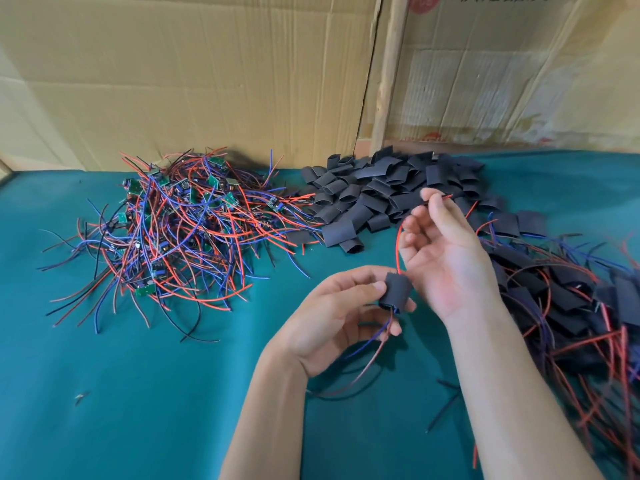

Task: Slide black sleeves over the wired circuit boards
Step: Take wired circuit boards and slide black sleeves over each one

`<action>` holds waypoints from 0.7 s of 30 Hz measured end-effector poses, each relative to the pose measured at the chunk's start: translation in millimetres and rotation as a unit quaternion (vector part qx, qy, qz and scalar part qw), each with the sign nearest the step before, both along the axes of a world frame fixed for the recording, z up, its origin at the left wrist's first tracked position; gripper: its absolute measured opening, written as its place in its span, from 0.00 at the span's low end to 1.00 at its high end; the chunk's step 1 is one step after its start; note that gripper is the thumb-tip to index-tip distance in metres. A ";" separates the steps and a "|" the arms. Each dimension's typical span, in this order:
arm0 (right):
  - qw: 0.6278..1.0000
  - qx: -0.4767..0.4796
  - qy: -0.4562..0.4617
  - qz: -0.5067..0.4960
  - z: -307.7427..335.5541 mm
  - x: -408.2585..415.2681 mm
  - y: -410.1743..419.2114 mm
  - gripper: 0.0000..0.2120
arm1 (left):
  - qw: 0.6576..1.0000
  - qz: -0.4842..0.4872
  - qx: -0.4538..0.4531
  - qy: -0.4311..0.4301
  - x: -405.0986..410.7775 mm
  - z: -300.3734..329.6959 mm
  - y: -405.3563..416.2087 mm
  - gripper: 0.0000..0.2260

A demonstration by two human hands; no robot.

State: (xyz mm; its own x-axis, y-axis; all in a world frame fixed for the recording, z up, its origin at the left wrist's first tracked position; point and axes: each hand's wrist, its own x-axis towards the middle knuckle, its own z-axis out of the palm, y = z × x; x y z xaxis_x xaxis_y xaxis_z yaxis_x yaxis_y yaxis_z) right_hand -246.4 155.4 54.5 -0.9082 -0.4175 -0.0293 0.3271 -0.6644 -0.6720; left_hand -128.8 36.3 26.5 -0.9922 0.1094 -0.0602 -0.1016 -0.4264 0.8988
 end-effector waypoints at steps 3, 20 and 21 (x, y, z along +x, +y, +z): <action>0.998 -0.042 -0.040 -0.034 0.2 -6.2 9.7 0.04 | 1.000 0.005 0.003 0.000 0.2 0.8 -1.0 0.13; 0.884 0.395 0.206 0.143 5.7 15.9 6.3 0.03 | 0.934 0.300 -0.192 0.016 -11.6 -5.0 8.1 0.08; 0.878 0.412 0.206 0.130 8.1 13.4 10.7 0.02 | 0.929 0.310 -0.203 0.013 -12.3 -5.4 9.0 0.06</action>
State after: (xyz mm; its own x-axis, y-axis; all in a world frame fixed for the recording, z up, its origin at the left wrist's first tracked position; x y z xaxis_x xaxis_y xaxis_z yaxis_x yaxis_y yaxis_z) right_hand -233.0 166.1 62.6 -0.7894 -0.6038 -0.1108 0.0133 0.1637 -0.9864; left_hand -141.1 45.2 21.2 -0.8587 -0.5097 0.0535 0.0749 -0.0217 0.9970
